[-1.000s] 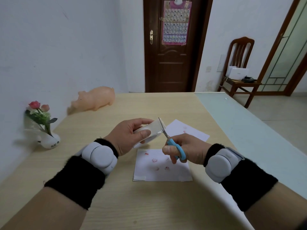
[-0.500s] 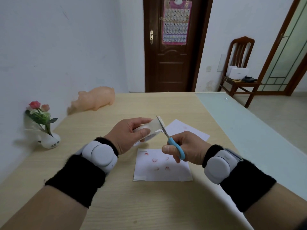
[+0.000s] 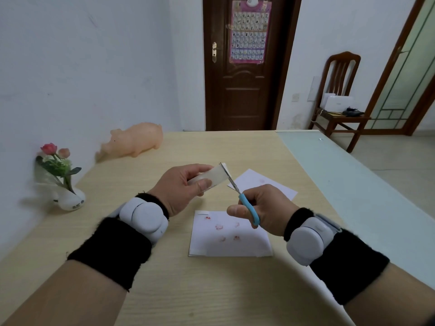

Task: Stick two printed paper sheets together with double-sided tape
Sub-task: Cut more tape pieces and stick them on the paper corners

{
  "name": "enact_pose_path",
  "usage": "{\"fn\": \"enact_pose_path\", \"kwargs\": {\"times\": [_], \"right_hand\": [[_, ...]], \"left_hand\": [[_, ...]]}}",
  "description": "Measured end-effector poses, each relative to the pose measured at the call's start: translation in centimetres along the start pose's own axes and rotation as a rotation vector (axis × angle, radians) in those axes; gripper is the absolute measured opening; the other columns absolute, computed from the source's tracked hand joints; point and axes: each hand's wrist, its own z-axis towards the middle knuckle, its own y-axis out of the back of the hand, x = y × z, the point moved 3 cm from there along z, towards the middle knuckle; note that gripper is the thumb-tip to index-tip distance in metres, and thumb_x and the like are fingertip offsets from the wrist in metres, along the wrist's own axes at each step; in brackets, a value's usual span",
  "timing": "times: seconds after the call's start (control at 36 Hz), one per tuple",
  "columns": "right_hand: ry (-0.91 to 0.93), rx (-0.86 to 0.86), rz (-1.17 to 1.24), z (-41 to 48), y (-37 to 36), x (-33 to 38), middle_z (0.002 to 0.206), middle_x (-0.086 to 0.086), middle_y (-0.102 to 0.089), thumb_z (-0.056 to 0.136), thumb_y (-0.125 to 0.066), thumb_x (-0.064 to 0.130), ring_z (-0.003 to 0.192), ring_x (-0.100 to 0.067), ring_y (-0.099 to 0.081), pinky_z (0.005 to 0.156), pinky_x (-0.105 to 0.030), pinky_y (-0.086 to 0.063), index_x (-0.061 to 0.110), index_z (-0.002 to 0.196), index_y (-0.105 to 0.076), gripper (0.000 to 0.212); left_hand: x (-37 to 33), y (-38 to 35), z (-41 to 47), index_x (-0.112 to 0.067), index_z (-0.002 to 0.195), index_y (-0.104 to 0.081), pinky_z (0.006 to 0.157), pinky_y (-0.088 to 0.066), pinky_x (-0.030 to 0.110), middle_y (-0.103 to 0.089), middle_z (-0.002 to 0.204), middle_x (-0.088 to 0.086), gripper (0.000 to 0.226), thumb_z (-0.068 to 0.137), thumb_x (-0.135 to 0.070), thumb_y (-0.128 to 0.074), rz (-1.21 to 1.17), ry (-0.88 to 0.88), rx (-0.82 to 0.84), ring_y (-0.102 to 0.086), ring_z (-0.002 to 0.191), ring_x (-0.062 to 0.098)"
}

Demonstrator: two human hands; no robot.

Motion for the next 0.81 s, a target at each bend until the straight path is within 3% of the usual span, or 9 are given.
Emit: {"fn": "enact_pose_path", "kwargs": {"times": [0.17,0.22,0.31,0.39,0.5,0.58,0.64,0.72,0.81], "right_hand": [[-0.010,-0.015,-0.040,0.0,-0.2,-0.2,0.052,-0.005,-0.051,0.073,-0.069,0.051,0.046,-0.011,-0.043,0.052,-0.016,-0.038,-0.005,0.074,-0.056,0.057],[-0.021,-0.020,-0.056,0.0,-0.1,-0.3,0.053,-0.005,-0.051,0.074,-0.069,0.050,0.046,-0.011,-0.043,0.051,-0.014,-0.037,-0.006,0.075,-0.056,0.057],[-0.026,-0.012,-0.100,0.0,-0.1,-0.2,0.050,-0.003,-0.050,0.074,-0.069,0.050,0.047,-0.012,-0.042,0.048,-0.012,-0.036,-0.003,0.071,-0.057,0.055],[-0.041,-0.089,-0.044,0.0,0.9,-0.4,0.051,-0.002,-0.050,0.074,-0.069,0.049,0.049,-0.013,-0.044,0.056,-0.021,-0.041,0.005,0.062,-0.057,0.047],[-0.103,-0.167,-0.028,-0.1,4.6,-1.1,0.063,-0.016,-0.062,0.068,-0.061,0.061,0.054,-0.015,-0.052,0.061,-0.034,-0.053,0.006,0.070,-0.065,0.055],[-0.100,-0.116,-0.066,0.1,4.3,-1.4,0.061,-0.011,-0.061,0.070,-0.063,0.060,0.053,-0.013,-0.052,0.062,-0.031,-0.051,0.006,0.068,-0.063,0.054],[-0.098,-0.091,-0.044,0.2,3.1,-1.3,0.056,-0.003,-0.059,0.067,-0.063,0.061,0.048,-0.008,-0.052,0.062,-0.027,-0.049,0.006,0.066,-0.061,0.055],[-0.098,-0.058,-0.044,0.3,1.7,-1.8,0.055,-0.001,-0.062,0.071,-0.065,0.057,0.051,-0.009,-0.055,0.069,-0.032,-0.052,0.002,0.070,-0.062,0.055],[-0.083,-0.035,-0.039,0.2,0.8,-2.3,0.054,-0.002,-0.062,0.074,-0.066,0.054,0.054,-0.013,-0.054,0.071,-0.033,-0.052,-0.001,0.070,-0.059,0.056]], "left_hand": [[0.5,0.1,0.2,-0.044,0.091,-0.061,0.070,-0.048,0.015,-0.068,0.086,-0.006,0.031,0.087,-0.014,-0.063,0.038,-0.029,-0.022,-0.057,0.059,0.001],[0.9,0.2,0.3,-0.047,0.092,-0.062,0.075,-0.049,0.020,-0.068,0.083,-0.018,0.023,0.080,-0.028,-0.063,0.060,-0.007,-0.029,-0.057,0.062,-0.002],[1.1,0.4,0.6,-0.048,0.094,-0.062,0.076,-0.044,0.015,-0.064,0.076,-0.031,0.024,0.073,-0.036,-0.058,0.153,-0.001,-0.040,-0.057,0.070,-0.008],[1.5,1.3,0.6,-0.035,0.106,-0.066,0.078,-0.041,0.013,-0.064,0.093,-0.022,0.026,0.081,-0.030,-0.064,0.266,0.017,-0.071,-0.058,0.085,0.000],[3.4,3.1,-0.1,-0.028,0.113,-0.066,0.089,-0.044,0.027,-0.067,0.100,-0.008,0.030,0.083,-0.028,-0.064,0.300,0.137,-0.116,-0.062,0.100,0.018],[3.4,1.8,0.0,-0.027,0.119,-0.062,0.088,-0.039,0.023,-0.066,0.111,-0.006,0.032,0.087,-0.023,-0.062,0.375,0.122,-0.066,-0.059,0.106,0.017],[3.0,0.7,0.3,-0.028,0.124,-0.058,0.090,-0.037,0.023,-0.063,0.121,-0.007,0.035,0.090,-0.032,-0.058,0.452,0.103,-0.034,-0.056,0.113,0.018],[3.4,-0.5,1.0,-0.031,0.127,-0.055,0.091,-0.034,0.022,-0.058,0.129,-0.010,0.052,0.080,-0.048,-0.042,0.568,0.073,0.045,-0.053,0.118,0.017],[3.8,-1.7,1.6,-0.034,0.130,-0.050,0.096,-0.030,0.027,-0.051,0.134,-0.012,0.039,0.092,-0.042,-0.043,0.705,0.037,0.117,-0.045,0.124,0.013]]}}
